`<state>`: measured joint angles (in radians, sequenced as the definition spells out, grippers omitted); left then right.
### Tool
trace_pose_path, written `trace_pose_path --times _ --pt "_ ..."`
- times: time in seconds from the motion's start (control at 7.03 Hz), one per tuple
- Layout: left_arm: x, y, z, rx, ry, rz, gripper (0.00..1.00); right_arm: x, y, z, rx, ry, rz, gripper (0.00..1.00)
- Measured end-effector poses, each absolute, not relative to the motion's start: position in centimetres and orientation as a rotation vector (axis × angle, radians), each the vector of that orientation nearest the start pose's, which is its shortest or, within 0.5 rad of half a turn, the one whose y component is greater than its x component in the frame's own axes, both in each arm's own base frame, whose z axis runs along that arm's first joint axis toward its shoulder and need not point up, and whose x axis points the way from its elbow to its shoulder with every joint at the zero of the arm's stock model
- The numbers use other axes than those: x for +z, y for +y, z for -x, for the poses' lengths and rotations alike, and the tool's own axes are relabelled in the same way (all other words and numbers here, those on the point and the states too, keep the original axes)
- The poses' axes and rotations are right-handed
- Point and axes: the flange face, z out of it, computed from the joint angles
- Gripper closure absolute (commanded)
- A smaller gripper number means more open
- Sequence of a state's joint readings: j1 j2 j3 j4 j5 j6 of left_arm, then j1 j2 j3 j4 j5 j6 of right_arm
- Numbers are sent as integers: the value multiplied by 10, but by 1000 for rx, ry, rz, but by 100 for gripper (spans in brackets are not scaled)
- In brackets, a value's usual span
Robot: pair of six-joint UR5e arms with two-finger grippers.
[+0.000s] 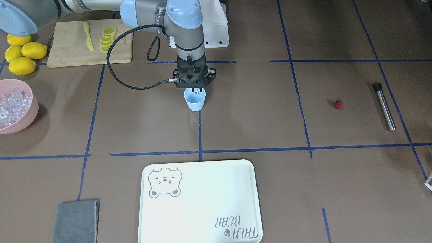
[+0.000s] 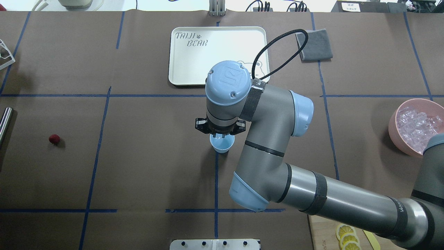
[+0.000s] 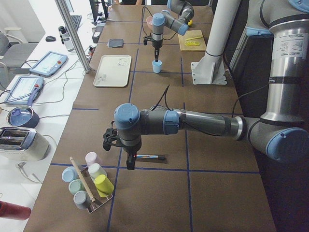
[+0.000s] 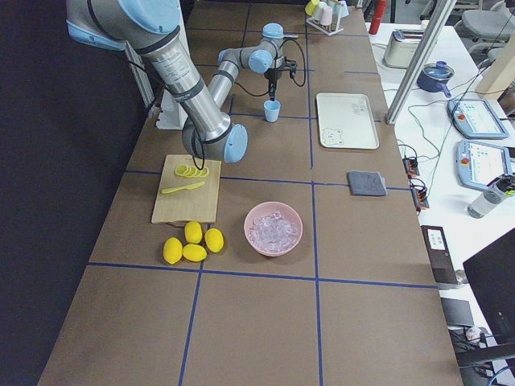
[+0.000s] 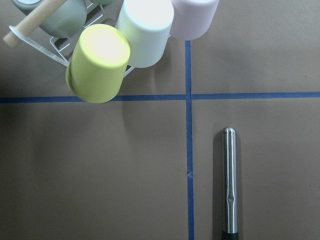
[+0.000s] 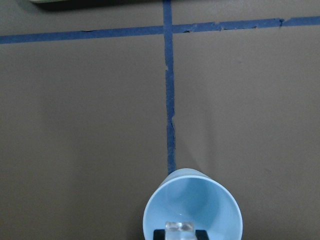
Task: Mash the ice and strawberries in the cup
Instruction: 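Open the right gripper to drop the ice cube into the cup, then move the right gripper back to the pink bowl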
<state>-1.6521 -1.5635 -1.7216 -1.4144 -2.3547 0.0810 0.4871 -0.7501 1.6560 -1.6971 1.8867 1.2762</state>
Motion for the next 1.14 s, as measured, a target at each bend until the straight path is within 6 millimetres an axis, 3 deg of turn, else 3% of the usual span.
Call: trace_pose_path --times 0.14,0.43,0.57,0.71,1.14 --pt "603 -477 102 -7 782 -51 0 142 -413 563 57 -826 -16 52" --pt "602 -478 102 -8 787 -51 0 143 -412 563 57 -824 -14 45" --pt "602 -478 102 -8 790 -52 0 144 -412 563 57 -823 -14 32" --pt "602 -478 101 -8 791 -52 0 145 -412 563 57 -822 -14 2" --pt "598 -478 101 -5 793 -59 0 145 -412 562 59 -824 -15 1"
